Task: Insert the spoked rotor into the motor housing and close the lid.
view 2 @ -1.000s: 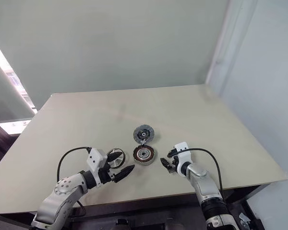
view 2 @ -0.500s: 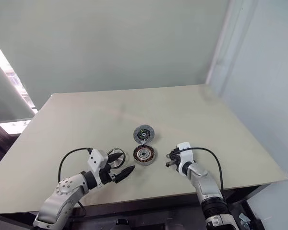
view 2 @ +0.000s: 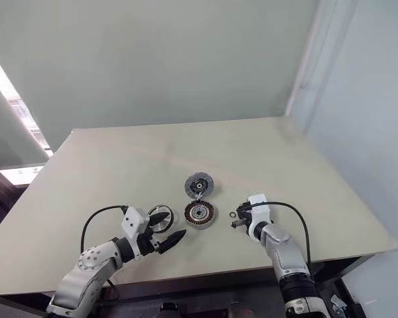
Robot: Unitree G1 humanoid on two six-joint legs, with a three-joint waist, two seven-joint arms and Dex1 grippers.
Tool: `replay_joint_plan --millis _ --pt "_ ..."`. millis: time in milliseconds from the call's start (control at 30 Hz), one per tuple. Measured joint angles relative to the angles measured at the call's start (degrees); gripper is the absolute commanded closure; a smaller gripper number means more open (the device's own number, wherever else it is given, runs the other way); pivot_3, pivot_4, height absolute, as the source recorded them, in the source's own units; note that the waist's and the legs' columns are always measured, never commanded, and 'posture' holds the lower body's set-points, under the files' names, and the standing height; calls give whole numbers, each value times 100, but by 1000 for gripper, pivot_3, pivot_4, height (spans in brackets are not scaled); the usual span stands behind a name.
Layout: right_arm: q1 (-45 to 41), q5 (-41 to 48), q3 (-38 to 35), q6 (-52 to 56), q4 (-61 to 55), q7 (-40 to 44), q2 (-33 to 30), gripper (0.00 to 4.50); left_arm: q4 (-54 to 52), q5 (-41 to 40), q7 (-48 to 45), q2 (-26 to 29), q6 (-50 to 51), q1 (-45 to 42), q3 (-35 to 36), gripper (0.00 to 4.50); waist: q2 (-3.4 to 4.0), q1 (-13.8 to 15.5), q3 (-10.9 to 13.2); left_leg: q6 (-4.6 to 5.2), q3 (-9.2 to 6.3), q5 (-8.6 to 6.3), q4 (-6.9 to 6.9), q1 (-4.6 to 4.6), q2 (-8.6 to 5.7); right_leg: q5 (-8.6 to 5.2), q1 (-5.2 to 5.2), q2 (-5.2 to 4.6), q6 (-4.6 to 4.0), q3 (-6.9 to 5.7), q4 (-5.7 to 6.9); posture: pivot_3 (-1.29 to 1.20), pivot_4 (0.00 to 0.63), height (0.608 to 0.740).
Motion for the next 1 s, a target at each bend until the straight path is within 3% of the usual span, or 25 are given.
replay_joint_plan --millis 67,233,500,1000 --pt "0 81 -30 157 -157 21 -1 3635 2 1 0 -5 -4 -1 0 0 0 0 0 0 0 0 0 0 0 0 0 0 0 0 0 0 0 740" --pt "5 108 -55 256 -377 67 -4 1857 4 2 -1 -19 -21 -9 0 0 1 -1 0 0 1 0 -1 1 0 0 0 0 0 0 0 0 0 740" --pt "81 -178 529 192 -379 271 -42 1857 7 4 -1 -19 -42 -9 0 0 1 -1 0 0 1 0 0 0 0 0 -1 0 0 0 0 0 0 740" --pt "-205 -453 577 -346 411 141 21 1857 7 5 1 26 -42 -14 11 0 1 -2 -1 0 1 0 2 0 0 0 0 0 0 0 0 0 0 740"
